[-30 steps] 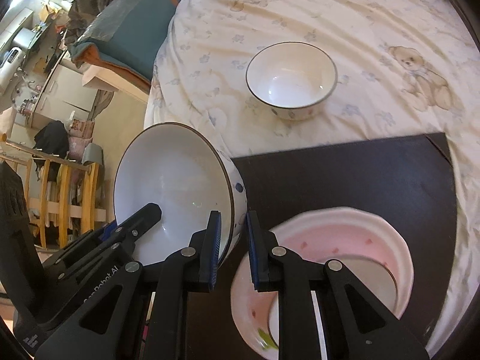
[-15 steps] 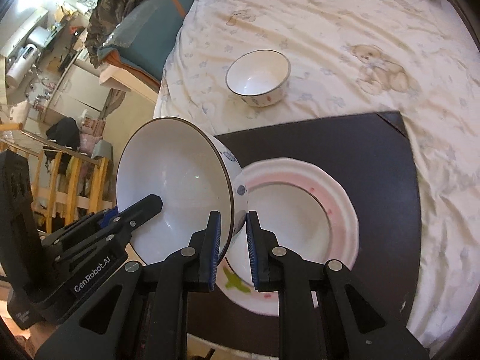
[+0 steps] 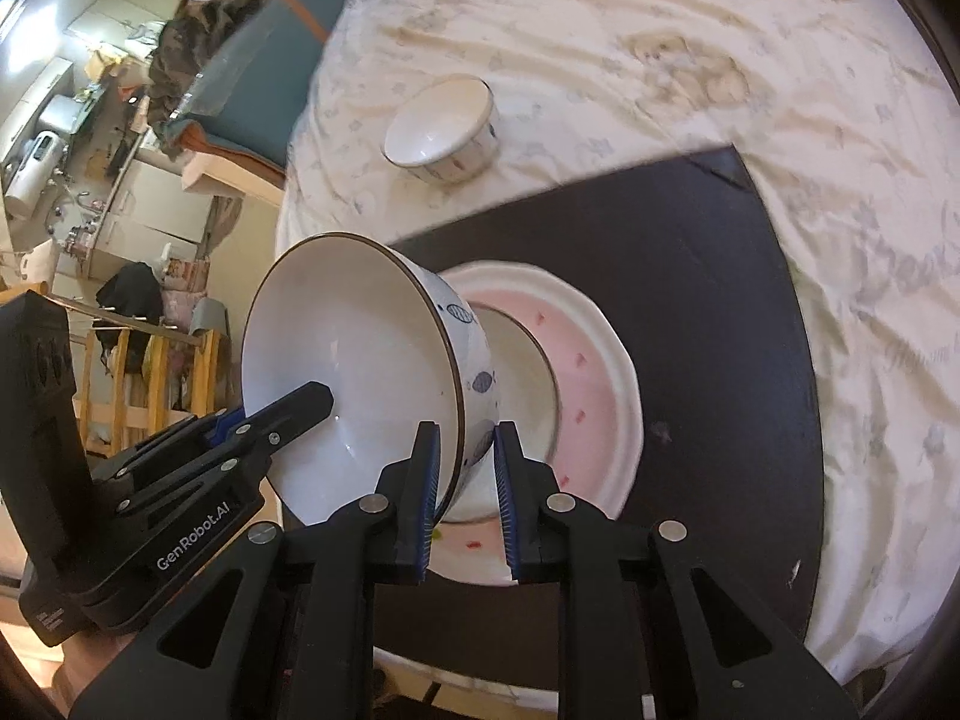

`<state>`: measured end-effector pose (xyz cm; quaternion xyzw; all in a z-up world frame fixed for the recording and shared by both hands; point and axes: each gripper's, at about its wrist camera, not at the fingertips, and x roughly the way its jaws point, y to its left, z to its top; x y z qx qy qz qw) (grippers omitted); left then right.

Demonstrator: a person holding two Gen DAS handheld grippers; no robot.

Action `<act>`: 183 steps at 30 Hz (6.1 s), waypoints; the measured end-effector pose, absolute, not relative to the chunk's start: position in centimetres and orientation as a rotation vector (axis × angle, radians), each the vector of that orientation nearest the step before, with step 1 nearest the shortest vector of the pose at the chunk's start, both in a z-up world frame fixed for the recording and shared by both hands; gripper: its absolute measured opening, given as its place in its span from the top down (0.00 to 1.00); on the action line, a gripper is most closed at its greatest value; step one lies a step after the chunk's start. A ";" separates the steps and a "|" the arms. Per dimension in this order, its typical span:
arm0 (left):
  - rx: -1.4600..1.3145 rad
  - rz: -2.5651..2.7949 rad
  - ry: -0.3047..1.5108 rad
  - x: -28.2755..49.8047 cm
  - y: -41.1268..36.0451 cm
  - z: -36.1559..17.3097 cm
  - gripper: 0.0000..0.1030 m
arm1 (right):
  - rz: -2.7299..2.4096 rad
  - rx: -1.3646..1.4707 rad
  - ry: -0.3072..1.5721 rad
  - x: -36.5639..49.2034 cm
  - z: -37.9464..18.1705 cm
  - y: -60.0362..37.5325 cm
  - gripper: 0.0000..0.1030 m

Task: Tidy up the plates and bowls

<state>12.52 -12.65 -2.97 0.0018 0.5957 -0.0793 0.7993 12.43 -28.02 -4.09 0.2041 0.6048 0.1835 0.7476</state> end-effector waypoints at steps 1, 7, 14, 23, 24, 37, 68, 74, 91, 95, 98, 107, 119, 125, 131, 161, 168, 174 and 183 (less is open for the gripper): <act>0.010 -0.168 1.284 12.5 -12.8 -3.2 0.91 | 0.399 0.450 1.333 12.3 -4.4 -28.1 0.80; 0.037 -0.147 1.323 12.7 -13.2 -4.1 0.91 | 0.403 0.457 1.368 12.0 -5.3 -28.4 0.78; 0.077 -0.138 1.371 13.5 -13.7 -4.8 0.91 | 0.391 0.489 1.399 12.5 -6.1 -28.7 0.77; 0.094 -0.114 1.386 14.1 -13.7 -5.3 0.91 | 0.381 0.508 1.447 12.9 -7.2 -28.3 0.75; 0.098 -0.113 1.385 14.2 -13.7 -5.3 0.91 | 0.381 0.496 1.451 12.9 -7.3 -28.1 0.75; 0.167 -0.097 1.347 14.4 -13.7 -5.5 0.87 | 0.371 0.467 1.449 13.1 -7.3 -27.7 0.75; 0.122 -0.134 1.269 13.3 -13.0 -5.2 0.94 | 0.383 0.292 1.319 12.7 -5.5 -26.8 0.76; 0.093 -0.141 1.277 13.4 -12.6 -5.3 0.94 | 0.387 0.276 1.304 12.6 -5.2 -26.6 0.76; 0.101 -0.151 1.267 13.7 -12.5 -5.0 0.95 | 0.395 0.273 1.295 13.0 -5.6 -26.6 0.78; 0.089 -0.145 1.270 13.6 -12.5 -4.9 0.95 | 0.394 0.284 1.292 13.1 -5.5 -26.8 0.78; 0.080 -0.144 1.288 14.0 -12.6 -4.8 0.94 | 0.392 0.304 1.305 13.1 -5.7 -27.0 0.78; 0.064 -0.133 1.315 14.3 -12.7 -4.9 0.94 | 0.403 0.403 1.339 13.4 -6.0 -28.0 0.78; 0.091 -0.114 1.328 14.4 -12.7 -5.5 0.93 | 0.387 0.463 1.342 13.6 -6.0 -28.5 0.78; 0.076 -0.111 1.328 14.4 -12.7 -5.5 0.93 | 0.381 0.436 1.354 13.7 -6.4 -28.0 0.78; 0.103 -0.113 1.323 14.3 -12.9 -5.2 0.84 | 0.357 0.411 1.370 13.7 -6.9 -27.7 0.78; 0.042 0.020 1.165 16.5 -8.3 -2.6 0.43 | 0.300 0.377 1.205 14.7 -3.9 -27.9 0.41; -0.045 0.100 1.183 19.4 -4.5 -3.9 0.43 | 0.312 0.377 1.187 16.4 -4.3 -28.1 0.41; -0.102 0.130 1.183 22.8 -2.7 -4.1 0.43 | 0.295 0.456 1.223 20.4 -4.4 -29.5 0.41; -0.119 0.124 1.209 28.7 -2.0 -4.4 0.43 | 0.291 0.500 1.255 27.1 -4.7 -28.6 0.41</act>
